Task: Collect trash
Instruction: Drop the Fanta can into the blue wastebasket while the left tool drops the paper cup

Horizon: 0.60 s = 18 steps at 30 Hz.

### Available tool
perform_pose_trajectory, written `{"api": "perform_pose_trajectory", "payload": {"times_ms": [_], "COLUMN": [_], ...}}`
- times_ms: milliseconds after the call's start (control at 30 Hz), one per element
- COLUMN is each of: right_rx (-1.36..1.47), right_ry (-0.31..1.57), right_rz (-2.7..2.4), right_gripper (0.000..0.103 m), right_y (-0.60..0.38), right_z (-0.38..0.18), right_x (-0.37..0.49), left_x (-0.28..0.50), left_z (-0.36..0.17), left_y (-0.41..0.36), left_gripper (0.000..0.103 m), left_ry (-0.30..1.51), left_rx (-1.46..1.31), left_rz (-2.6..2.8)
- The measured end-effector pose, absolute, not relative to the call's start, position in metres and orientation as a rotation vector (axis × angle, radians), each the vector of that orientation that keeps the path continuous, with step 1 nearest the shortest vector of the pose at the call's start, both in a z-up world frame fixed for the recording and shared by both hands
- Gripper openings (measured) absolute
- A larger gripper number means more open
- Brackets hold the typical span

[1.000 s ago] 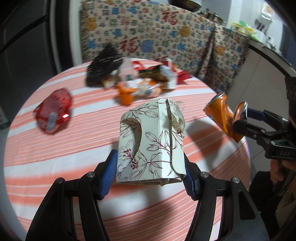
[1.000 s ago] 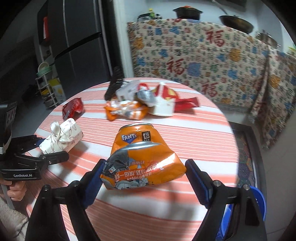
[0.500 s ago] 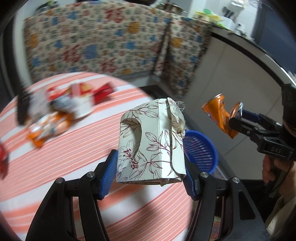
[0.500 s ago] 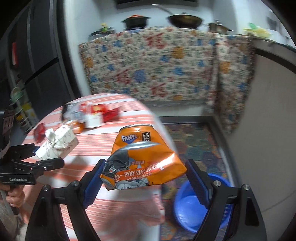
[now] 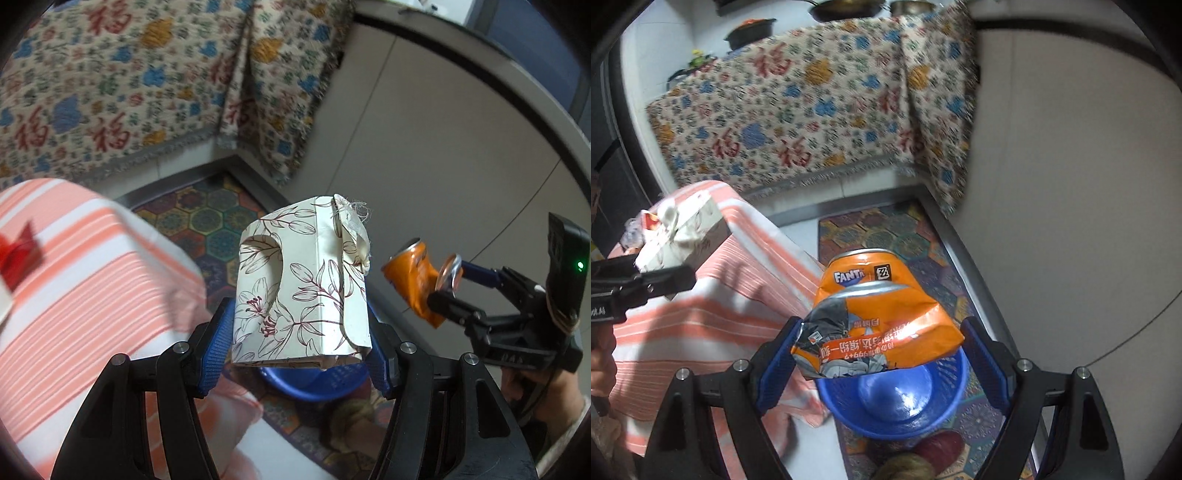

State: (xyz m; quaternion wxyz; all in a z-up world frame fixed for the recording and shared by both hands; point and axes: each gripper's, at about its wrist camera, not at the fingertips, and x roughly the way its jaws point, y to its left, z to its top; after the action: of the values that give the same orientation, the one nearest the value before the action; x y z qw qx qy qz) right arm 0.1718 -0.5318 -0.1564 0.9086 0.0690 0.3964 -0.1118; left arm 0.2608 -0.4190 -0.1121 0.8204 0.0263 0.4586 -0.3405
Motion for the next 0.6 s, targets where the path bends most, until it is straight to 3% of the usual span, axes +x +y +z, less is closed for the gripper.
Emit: {"api": "perform_pose_trajectory", "payload": {"times_ms": [433, 467, 533, 600], "right_rx": [0.111, 0.1, 0.074, 0.071], "right_ry": [0.916, 0.914, 0.912, 0.916], "right_rz": [-0.211, -0.208, -0.21, -0.212], "right_gripper": [0.088, 0.09, 0.092, 0.092], "right_y": [-0.566, -0.567, -0.568, -0.57], "right_z": [-0.203, -0.205, -0.21, -0.212], "right_x": [0.188, 0.19, 0.197, 0.199], "left_x": [0.294, 0.296, 0.301, 0.303], "left_z": [-0.157, -0.16, -0.163, -0.162], "left_y": [-0.495, -0.498, -0.502, -0.503], "left_gripper": [0.067, 0.068, 0.081, 0.083], "left_ry": [1.077, 1.085, 1.088, 1.072], "left_rx": [0.082, 0.079, 0.066, 0.064], "left_rz": [-0.783, -0.784, -0.782, -0.771]}}
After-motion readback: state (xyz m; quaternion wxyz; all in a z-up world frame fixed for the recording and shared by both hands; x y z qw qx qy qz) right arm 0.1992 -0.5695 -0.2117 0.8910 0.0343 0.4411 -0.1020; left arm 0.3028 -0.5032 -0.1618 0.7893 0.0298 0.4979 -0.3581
